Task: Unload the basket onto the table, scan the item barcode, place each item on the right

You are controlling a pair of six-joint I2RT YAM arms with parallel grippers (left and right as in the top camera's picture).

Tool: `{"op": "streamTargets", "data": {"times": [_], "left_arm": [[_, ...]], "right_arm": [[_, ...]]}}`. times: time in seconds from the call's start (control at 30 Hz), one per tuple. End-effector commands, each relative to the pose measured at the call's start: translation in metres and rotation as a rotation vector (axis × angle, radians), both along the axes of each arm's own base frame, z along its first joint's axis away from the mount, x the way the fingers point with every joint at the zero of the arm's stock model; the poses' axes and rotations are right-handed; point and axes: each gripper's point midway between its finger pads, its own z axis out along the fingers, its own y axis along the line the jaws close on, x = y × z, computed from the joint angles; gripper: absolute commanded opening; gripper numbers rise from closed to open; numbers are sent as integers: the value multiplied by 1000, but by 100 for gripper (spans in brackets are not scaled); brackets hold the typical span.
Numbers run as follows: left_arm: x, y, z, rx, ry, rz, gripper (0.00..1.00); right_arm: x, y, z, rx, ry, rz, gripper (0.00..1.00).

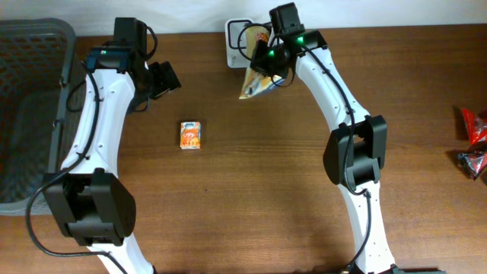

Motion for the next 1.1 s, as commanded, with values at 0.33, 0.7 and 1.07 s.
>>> {"op": "streamTargets", "data": {"times": [0.33, 0.7, 1.07], "left_arm": [[2, 2, 2, 1, -5, 13, 99], [2, 2, 2, 1, -5, 13, 99], [2, 2, 2, 0, -6, 13, 99]], "right_arm": [[-42, -35, -21, -327, 118, 41, 4], [-113, -65, -33, -522, 287, 615, 83], [-114, -48, -75, -420, 299, 584, 21]]}}
